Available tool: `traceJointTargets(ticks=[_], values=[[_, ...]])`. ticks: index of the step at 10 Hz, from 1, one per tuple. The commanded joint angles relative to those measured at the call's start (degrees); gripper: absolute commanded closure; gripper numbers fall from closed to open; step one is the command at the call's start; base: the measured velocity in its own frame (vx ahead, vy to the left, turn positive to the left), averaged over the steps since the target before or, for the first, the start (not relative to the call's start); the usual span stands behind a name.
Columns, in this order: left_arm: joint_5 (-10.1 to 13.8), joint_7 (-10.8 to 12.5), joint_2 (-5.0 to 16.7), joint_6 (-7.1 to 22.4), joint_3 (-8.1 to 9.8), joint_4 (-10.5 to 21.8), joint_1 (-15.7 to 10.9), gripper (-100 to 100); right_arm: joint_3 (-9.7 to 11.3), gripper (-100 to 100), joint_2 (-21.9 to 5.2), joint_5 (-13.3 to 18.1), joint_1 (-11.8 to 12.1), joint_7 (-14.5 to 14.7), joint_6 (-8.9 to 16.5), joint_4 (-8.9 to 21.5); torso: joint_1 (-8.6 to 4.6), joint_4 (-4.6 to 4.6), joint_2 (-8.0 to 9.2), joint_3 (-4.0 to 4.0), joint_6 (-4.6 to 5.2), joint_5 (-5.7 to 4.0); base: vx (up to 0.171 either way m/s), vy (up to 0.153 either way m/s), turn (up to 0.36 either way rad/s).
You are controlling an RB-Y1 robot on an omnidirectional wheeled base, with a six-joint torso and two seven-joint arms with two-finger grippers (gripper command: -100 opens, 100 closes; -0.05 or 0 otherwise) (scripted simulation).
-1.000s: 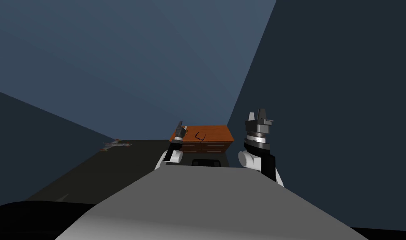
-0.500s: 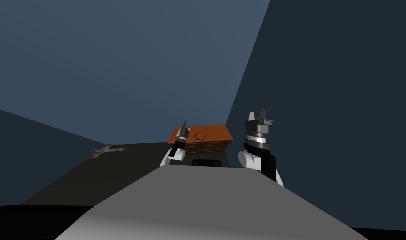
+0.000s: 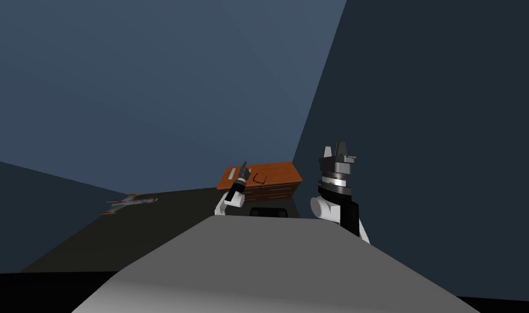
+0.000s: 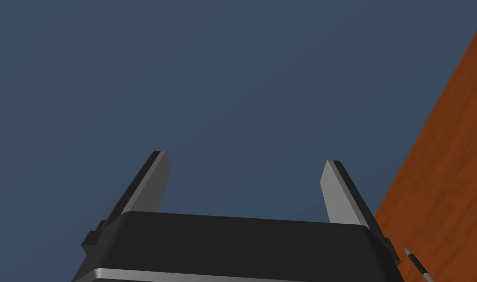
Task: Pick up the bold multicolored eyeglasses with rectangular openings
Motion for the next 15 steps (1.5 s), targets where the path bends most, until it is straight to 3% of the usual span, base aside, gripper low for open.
traceJointTargets(ticks=[1,2,4,7,8,9,11,12,15], values=[[1.11,0.77,0.38,1.1,-0.75,2.86,-2.0,-100,0.0,0,0.0,0.0,0.0,0.0,0.0,0.0,0.0,0.0,0.0,0.0,0.0,0.0,0.004,0.039,-0.144],[1.11,0.77,0.38,1.1,-0.75,3.63,-2.0,-100,0.0,0,0.0,0.0,0.0,0.0,0.0,0.0,0.02,0.0,0.0,0.0,0.03,0.0,0.0,0.037,-0.063],[2.8,1.75,0.47,3.85,-2.32,8.15,-5.28,-100,0.0,0,0.0,0.0,0.0,0.0,0.0,0.0,0.03,0.0,-0.01,0.0,0.02,0.0,0.01,0.051,-0.16],[3.66,2.25,0.5,5.24,-3.11,11.95,-6.94,-100,0.0,0,0.0,0.0,0.0,0.0,0.0,0.0,0.02,0.0,0.0,0.0,0.01,0.01,0.003,0.04,-0.081],[4.52,2.74,0.54,6.65,-3.9,13.7,-8.63,-100,0.0,0,0.0,0.0,0.0,0.0,0.0,0.0,-0.01,0.0,0.0,0.0,-0.01,0.0,0.005,0.036,-0.119],[4.52,2.74,0.54,6.65,-3.9,14.81,-8.63,-100,0.0,0,0.0,0.0,0.0,0.0,0.0,0.0,0.0,0.0,-0.01,0.0,0.01,0.0,0.003,0.037,-0.074],[6.24,3.72,0.58,9.46,-5.48,19.5,-11.99,-100,0.0,0,0.0,0.0,0.0,0.0,0.0,0.0,0.04,0.0,-0.01,-0.01,0.0,0.01,0.004,0.054,-0.179],[6.24,3.72,0.58,9.46,-5.48,20.6,-11.99,-100,0.0,0,0.0,0.0,0.0,0.0,0.0,0.0,0.08,0.0,0.0,0.0,0.01,0.02,-0.002,0.049,-0.066],[7.92,4.67,0.59,12.23,-7.01,25.28,-15.31,-100,0.0,0,0.0,0.0,0.0,0.0,0.0,0.0,0.0,0.0,0.01,0.0,-0.03,0.0,-0.002,0.037,-0.099]])
